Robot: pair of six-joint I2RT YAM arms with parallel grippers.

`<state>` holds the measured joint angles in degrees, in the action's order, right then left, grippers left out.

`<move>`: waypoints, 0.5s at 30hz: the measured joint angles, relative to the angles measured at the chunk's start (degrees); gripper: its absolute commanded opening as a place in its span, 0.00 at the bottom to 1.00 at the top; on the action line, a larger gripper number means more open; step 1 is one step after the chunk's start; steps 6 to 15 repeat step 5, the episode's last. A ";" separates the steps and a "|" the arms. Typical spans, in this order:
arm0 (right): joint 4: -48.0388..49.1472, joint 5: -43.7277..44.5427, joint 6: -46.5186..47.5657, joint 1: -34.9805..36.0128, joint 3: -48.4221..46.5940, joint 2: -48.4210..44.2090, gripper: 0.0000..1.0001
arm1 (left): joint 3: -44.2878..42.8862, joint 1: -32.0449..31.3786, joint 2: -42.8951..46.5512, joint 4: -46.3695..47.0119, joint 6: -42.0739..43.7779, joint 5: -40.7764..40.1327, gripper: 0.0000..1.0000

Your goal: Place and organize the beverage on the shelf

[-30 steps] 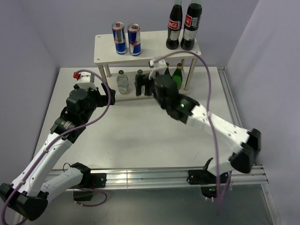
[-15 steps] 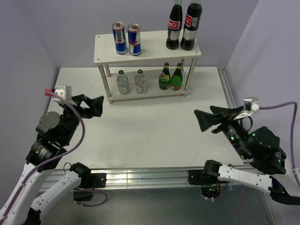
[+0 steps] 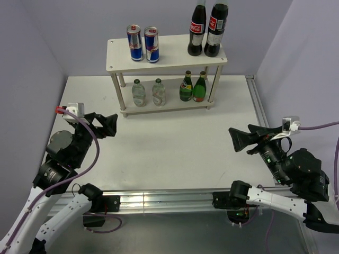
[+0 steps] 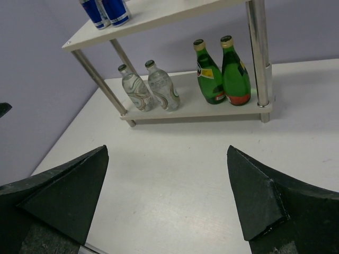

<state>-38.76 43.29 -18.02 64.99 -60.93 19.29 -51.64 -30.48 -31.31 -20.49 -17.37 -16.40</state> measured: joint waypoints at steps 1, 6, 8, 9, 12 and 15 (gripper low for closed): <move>0.04 0.24 0.09 0.00 0.15 -0.44 1.00 | 0.00 0.00 0.07 0.07 0.00 -0.22 0.99; 0.09 0.63 0.76 0.00 0.31 -0.74 1.00 | 0.00 0.00 0.04 0.04 0.04 -1.05 0.99; 0.09 0.63 0.76 0.00 0.31 -0.74 1.00 | 0.00 0.00 0.04 0.04 0.04 -1.05 0.99; 0.09 0.63 0.76 0.00 0.31 -0.74 1.00 | 0.00 0.00 0.04 0.04 0.04 -1.05 0.99; 0.09 0.63 0.76 0.00 0.31 -0.74 1.00 | 0.00 0.00 0.04 0.04 0.04 -1.05 0.99; 0.09 0.63 0.76 0.00 0.31 -0.74 1.00 | 0.00 0.00 0.04 0.04 0.04 -1.05 0.99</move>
